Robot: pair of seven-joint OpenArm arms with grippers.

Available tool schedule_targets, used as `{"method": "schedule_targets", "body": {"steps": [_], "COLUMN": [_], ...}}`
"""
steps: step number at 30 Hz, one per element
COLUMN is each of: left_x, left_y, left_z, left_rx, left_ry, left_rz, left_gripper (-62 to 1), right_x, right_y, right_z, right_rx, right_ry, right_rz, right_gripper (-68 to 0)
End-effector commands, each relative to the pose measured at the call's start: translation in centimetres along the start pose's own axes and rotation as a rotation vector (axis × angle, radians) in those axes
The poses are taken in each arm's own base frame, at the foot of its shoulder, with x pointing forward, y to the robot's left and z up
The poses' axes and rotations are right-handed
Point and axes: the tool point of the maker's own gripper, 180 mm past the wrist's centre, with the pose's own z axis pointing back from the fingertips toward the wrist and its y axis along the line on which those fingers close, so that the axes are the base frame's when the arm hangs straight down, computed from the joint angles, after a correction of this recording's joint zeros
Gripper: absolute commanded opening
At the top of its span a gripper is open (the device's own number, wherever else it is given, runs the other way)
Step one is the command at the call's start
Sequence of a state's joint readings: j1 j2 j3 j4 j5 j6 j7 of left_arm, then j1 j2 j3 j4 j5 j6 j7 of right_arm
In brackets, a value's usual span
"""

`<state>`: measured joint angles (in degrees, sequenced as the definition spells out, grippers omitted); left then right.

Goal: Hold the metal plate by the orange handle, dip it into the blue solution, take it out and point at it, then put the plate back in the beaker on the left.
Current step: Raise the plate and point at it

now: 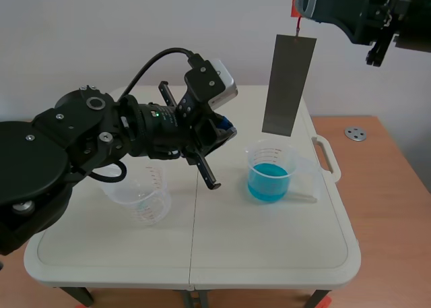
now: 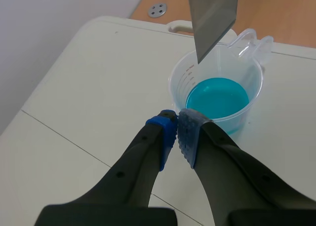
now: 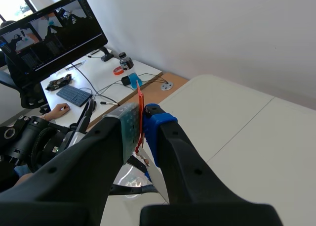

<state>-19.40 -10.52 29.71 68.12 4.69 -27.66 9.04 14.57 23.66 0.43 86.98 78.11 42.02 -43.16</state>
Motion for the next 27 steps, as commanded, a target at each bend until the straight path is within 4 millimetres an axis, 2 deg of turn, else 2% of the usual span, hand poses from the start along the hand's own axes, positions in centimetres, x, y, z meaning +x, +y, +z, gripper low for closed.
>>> {"method": "schedule_targets", "body": {"steps": [1,7,13,17,21,27], "left_x": [1.1,0.6,-0.1,-0.8,-2.3,-4.4], "left_y": [0.6,0.6,2.6,4.1,5.2,6.6], "left_z": [0.0,0.0,1.1,3.6,6.7,12.3], "left_rx": [0.012,0.012,0.124,0.212,0.273,0.364], "left_ry": [-0.027,-0.005,0.002,-0.009,0.022,0.071], "left_rz": [-0.007,-0.005,0.0,-0.006,-0.017,0.014], "left_gripper": [-54.9,-54.9,-54.9,-54.9,-54.9,-54.9], "right_x": [2.3,2.4,2.5,2.6,2.6,2.9], "right_y": [0.6,0.6,0.6,0.6,0.6,0.8], "right_z": [0.2,0.2,0.2,0.2,0.2,0.2], "right_rx": [0.027,0.027,0.027,0.028,0.028,0.036], "right_ry": [-0.061,-0.071,-0.075,-0.076,-0.076,-0.095], "right_rz": [0.035,0.035,0.035,0.035,0.034,0.026], "right_gripper": [-66.2,-66.2,-66.2,-66.2,-66.2,-66.2]}}
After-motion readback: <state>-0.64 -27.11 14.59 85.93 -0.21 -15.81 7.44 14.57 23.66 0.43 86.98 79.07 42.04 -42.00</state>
